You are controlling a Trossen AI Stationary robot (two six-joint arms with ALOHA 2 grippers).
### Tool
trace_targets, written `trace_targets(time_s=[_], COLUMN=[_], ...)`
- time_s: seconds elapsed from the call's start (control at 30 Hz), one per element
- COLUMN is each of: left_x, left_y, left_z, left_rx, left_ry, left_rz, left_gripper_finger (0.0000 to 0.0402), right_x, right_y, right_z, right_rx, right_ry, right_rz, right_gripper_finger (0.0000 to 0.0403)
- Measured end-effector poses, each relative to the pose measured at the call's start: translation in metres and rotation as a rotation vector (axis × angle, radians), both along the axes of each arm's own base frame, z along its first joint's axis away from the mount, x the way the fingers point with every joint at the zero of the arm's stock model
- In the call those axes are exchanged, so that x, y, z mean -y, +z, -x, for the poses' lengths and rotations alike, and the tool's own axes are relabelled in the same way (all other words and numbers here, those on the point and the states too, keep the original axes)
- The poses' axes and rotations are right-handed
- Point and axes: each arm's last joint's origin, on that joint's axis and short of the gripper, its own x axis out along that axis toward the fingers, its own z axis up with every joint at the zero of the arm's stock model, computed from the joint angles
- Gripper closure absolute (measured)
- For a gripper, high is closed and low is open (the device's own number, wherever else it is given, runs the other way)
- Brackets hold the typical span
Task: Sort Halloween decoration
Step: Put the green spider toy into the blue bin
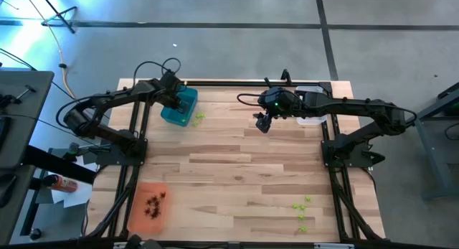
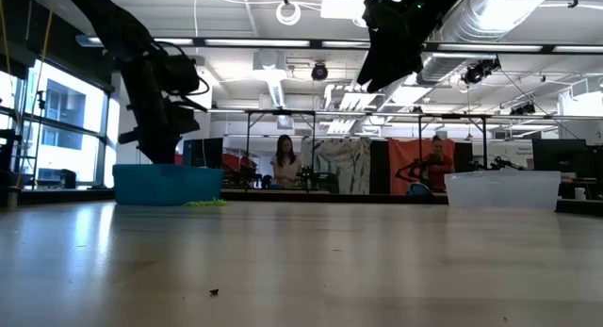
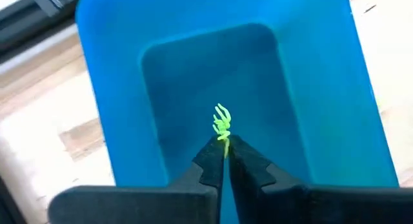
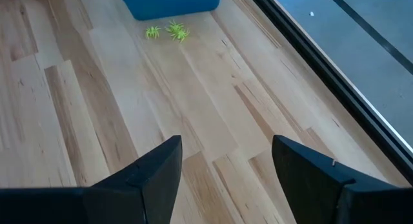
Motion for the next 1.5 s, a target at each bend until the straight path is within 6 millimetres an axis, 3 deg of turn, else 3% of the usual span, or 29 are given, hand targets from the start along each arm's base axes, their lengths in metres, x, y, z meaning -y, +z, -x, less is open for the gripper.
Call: trace_targets(time_s=[0.37, 0.5, 0.63, 0.8, 1.0, 1.27, 1.5], left_x=[0.005, 0.009, 0.025, 0.059, 0.091, 0.105, 0.104], left_y=[0.017, 0.049, 0.086, 0.120, 0.139, 0.138, 0.133], left_z=[0.004, 0.005, 0.006, 0.004, -0.006, -0.028, -0.042], left_rx=[0.042, 0.190, 0.415, 0.691, 0.899, 0.939, 0.949], left_ry=[0.019, -0.014, -0.038, -0.135, -0.266, -0.318, -0.319], left_rz=[-0.055, -0.113, -0.174, -0.279, -0.305, -0.307, -0.277], left_gripper_finger=[0.0264, 0.0226, 0.0208, 0.0208, 0.0210, 0.0211, 0.0211], right_x=[0.000, -0.002, -0.013, -0.044, -0.099, -0.162, -0.194], right_y=[0.000, 0.000, 0.000, -0.007, -0.034, -0.098, -0.123], right_z=[0.000, 0.000, 0.003, 0.010, 0.030, 0.080, 0.110], right_rx=[-0.001, 0.006, 0.019, -0.093, -0.361, -0.681, -0.784], right_ry=[0.002, 0.043, 0.142, 0.206, 0.126, -0.343, -0.552], right_rz=[0.002, -0.034, -0.237, -0.545, -0.700, -0.850, -0.916], right_gripper_finger=[0.0166, 0.0166, 0.0166, 0.0166, 0.0166, 0.0166, 0.0167])
